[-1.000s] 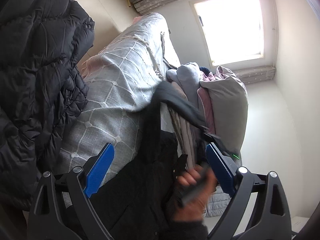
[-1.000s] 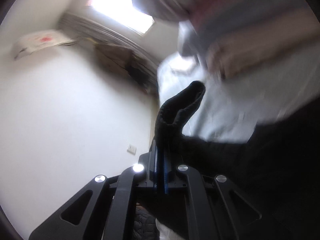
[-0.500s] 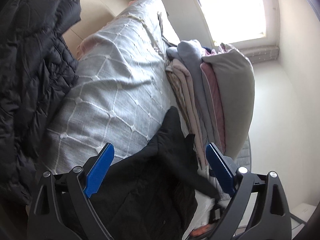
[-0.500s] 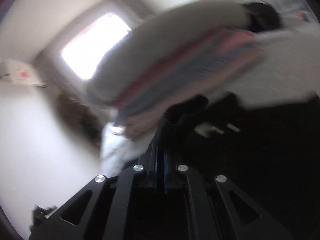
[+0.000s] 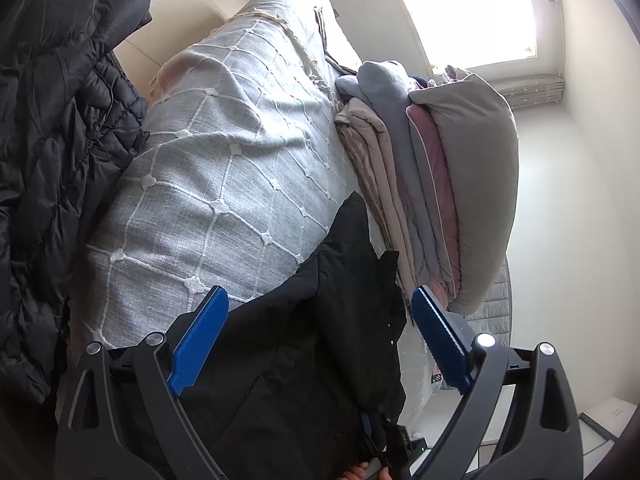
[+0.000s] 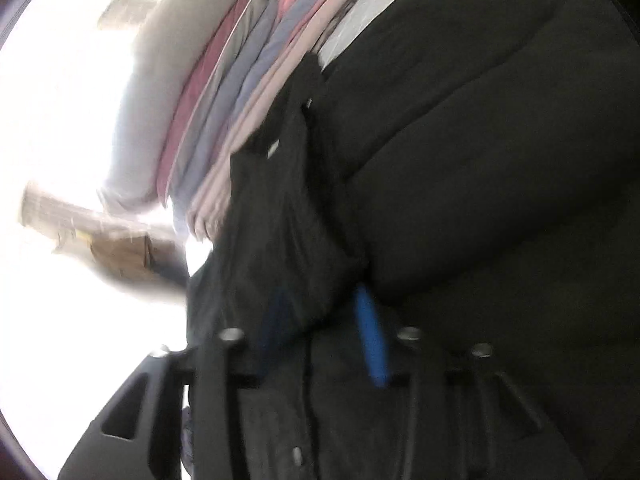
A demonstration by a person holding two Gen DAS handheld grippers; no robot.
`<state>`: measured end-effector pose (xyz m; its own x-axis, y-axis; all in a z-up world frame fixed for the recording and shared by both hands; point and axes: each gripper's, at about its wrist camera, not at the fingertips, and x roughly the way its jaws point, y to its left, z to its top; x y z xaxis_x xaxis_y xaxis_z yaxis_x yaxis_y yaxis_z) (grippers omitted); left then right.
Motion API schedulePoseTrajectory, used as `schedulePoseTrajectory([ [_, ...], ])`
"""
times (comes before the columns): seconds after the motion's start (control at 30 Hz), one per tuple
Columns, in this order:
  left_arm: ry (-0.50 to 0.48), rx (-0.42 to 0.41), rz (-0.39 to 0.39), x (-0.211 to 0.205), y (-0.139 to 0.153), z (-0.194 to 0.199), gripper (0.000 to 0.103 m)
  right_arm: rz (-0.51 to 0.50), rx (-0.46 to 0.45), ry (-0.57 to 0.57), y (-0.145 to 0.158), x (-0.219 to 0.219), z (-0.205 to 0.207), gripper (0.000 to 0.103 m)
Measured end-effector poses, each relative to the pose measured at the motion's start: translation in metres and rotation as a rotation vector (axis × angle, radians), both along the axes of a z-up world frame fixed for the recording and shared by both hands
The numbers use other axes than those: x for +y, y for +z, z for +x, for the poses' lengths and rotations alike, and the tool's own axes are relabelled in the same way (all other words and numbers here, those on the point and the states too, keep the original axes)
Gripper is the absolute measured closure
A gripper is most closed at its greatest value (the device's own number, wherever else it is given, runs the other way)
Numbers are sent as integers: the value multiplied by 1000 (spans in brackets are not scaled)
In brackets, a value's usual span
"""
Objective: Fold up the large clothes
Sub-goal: 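Open the right gripper to release the sleeve on the coat, then move both grippers to the coat's side edge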
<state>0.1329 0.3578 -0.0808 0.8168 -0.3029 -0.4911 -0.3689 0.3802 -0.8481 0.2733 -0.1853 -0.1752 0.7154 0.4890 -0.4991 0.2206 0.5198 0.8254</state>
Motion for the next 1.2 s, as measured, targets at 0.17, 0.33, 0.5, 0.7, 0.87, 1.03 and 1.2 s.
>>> schedulePoseTrajectory([
  [0.17, -7, -2, 8, -2, 2, 0, 14, -110, -104, -94, 43, -5, -28, 45],
  [0.33, -42, 3, 35, -12, 4, 4, 14, -139, -157, 49, 59, 25, 7, 31],
  [0.5, -74, 8, 52, -18, 5, 9, 14, -172, -20, 112, 8, 31, 36, 31],
  [0.7, -194, 44, 107, -28, 6, 23, 14, -172, 83, 220, 46, 30, 24, 31],
  [0.87, -426, 42, 144, -59, 6, 38, 14, -280, 18, 326, 115, -9, -54, 27],
  [1.03, -646, -1, 247, -89, 8, 24, 14, -429, 74, 373, 149, -87, -154, 14],
  [1.2, -660, -5, 299, -62, 8, -31, 14, -363, 256, 404, 110, -172, -217, 13],
])
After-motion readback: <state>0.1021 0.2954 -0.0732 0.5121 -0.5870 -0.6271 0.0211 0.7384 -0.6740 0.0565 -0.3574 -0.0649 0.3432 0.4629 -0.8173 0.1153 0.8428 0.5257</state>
